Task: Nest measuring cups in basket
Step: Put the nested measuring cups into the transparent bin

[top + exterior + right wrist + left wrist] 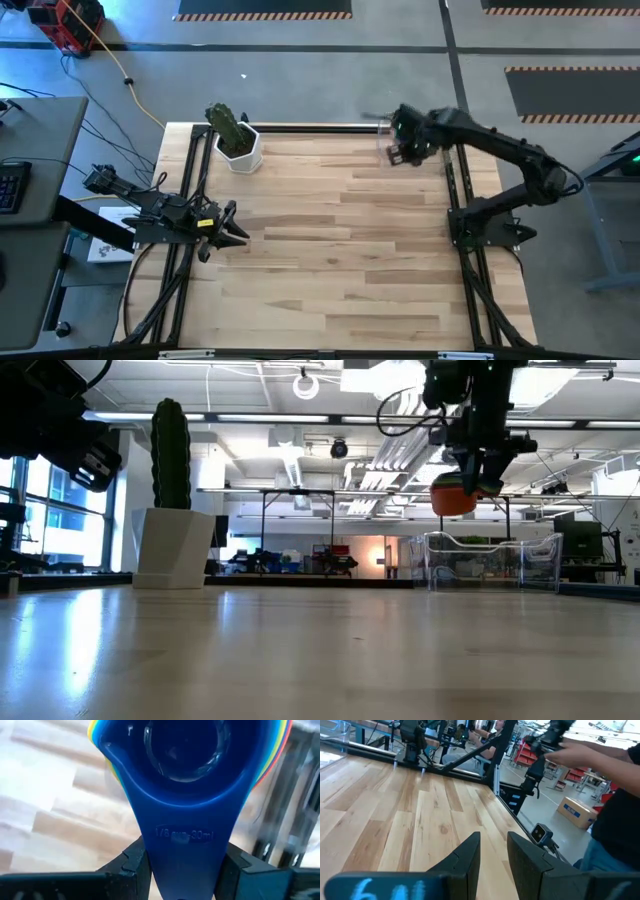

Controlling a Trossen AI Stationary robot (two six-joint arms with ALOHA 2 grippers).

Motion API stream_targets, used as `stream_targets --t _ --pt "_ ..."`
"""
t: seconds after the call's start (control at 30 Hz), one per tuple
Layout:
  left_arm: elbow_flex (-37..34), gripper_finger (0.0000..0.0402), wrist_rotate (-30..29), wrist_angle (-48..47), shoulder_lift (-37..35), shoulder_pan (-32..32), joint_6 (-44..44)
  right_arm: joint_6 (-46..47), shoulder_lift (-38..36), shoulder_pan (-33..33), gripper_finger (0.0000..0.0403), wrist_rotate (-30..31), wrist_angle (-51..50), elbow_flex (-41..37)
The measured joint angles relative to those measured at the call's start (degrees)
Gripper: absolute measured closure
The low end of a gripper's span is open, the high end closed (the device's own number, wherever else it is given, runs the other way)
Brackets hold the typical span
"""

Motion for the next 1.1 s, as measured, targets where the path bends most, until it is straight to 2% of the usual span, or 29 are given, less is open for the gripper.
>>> stream_targets --t 0.23,0.5,0.77,0.87,1.1 --pt "0.0 0.0314 0.0 0.0 0.0 0.0 0.0 -16.6 2.7 -11.5 0.0269 -4.0 3.6 0.0" --pt "0.0 0.0314 0.0 0.0 0.0 0.0 0.0 -28.0 10.4 -15.2 0.0269 -4.5 5.9 0.0" --pt "0.0 0.0314 0.0 0.0 0.0 0.0 0.0 -33.5 17.7 -17.1 0.0269 -5.4 8.2 0.0" --pt "0.0 0.0314 0.0 0.0 0.0 0.0 0.0 -34.8 19.8 -17.9 0.0269 -8.2 8.6 0.0" --pt "0.0 0.0314 0.0 0.0 0.0 0.0 0.0 -36.0 22.0 -18.2 0.0268 -9.0 8.8 0.0"
